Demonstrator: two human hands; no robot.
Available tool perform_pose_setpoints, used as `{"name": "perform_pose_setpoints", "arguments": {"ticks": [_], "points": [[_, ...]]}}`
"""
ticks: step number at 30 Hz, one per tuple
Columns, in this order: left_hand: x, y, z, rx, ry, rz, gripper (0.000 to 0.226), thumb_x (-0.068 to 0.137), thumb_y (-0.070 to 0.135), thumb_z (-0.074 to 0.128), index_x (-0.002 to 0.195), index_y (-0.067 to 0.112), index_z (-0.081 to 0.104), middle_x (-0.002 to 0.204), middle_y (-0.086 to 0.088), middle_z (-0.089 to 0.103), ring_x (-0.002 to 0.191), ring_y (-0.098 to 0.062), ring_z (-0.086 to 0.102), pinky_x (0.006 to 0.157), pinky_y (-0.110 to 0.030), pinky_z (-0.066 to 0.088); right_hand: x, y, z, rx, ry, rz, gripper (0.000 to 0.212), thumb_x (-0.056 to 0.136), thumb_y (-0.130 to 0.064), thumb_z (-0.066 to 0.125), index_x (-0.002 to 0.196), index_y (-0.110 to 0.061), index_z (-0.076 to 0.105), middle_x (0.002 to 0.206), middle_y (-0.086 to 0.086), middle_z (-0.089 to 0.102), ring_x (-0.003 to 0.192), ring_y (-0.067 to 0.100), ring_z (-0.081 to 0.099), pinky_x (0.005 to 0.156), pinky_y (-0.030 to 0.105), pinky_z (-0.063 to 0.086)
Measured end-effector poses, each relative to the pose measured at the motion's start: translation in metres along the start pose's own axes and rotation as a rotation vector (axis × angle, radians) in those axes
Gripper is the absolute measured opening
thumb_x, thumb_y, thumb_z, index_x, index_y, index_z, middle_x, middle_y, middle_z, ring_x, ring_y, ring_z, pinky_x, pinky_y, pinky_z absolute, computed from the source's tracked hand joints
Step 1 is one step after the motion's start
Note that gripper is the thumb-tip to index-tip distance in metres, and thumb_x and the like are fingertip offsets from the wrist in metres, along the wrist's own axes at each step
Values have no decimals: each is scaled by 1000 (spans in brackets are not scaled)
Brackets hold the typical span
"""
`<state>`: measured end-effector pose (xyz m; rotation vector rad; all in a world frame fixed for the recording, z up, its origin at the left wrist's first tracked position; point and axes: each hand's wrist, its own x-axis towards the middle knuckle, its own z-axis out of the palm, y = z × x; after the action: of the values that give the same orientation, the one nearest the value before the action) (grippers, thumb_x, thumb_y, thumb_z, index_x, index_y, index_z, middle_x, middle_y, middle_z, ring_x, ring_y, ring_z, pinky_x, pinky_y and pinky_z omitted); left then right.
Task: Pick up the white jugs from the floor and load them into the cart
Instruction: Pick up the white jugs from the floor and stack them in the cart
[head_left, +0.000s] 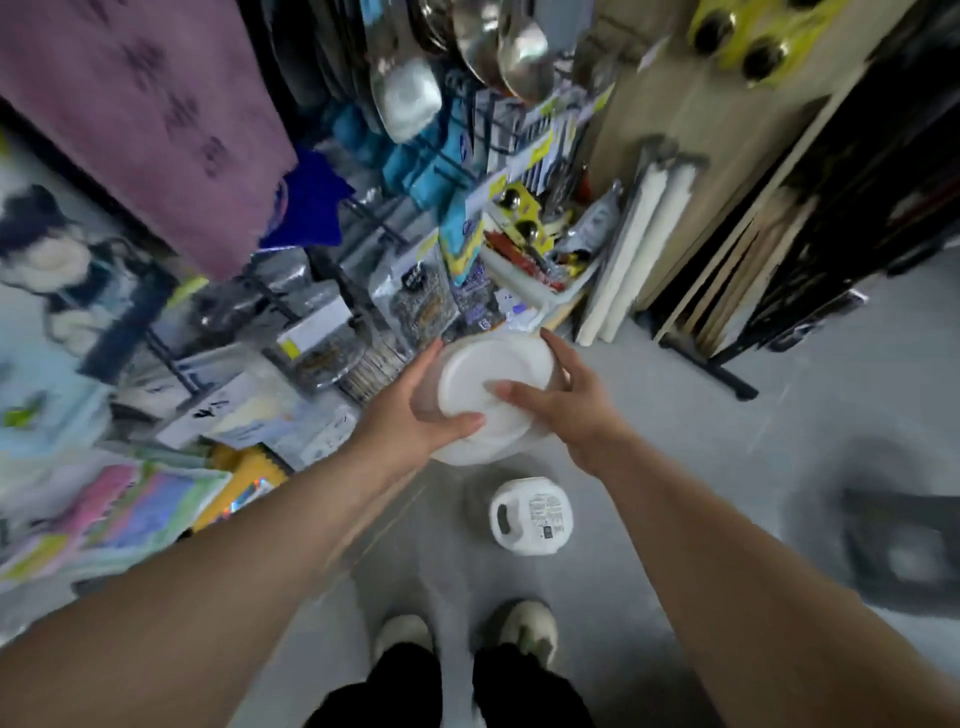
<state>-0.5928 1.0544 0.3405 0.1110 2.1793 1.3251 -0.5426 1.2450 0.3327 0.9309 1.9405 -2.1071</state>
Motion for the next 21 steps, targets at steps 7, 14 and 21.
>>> {"name": "perform_pose_setpoints", "arguments": {"ticks": [7,14,21], "points": [[-92,63,-60,-58,60,84,106,51,52,90,140,55,33,137,11,48,120,-18,53,94,-46,53,-87,-79,26,-14,-47,-136,102,50,-35,95,140,-35,47,131,-5,56,116,17,58,98,42,52],[-167,85,-75,-214,258,91,110,38,59,86,137,56,39,133,12,54,115,-15,59,85,-44,58,-124,-120,41,-143,-278,-234,98,60,-35,91,144,-32,42,124,-7,56,112,19,58,93,40,55],[-253,82,-70,-392,646,62,83,67,25,87,133,50,43,118,22,56,100,-4,62,72,-30,59,-160,-147,88,-281,-646,-318,89,51,-39,91,131,-29,53,124,-2,62,111,22,62,90,46,56]]}}
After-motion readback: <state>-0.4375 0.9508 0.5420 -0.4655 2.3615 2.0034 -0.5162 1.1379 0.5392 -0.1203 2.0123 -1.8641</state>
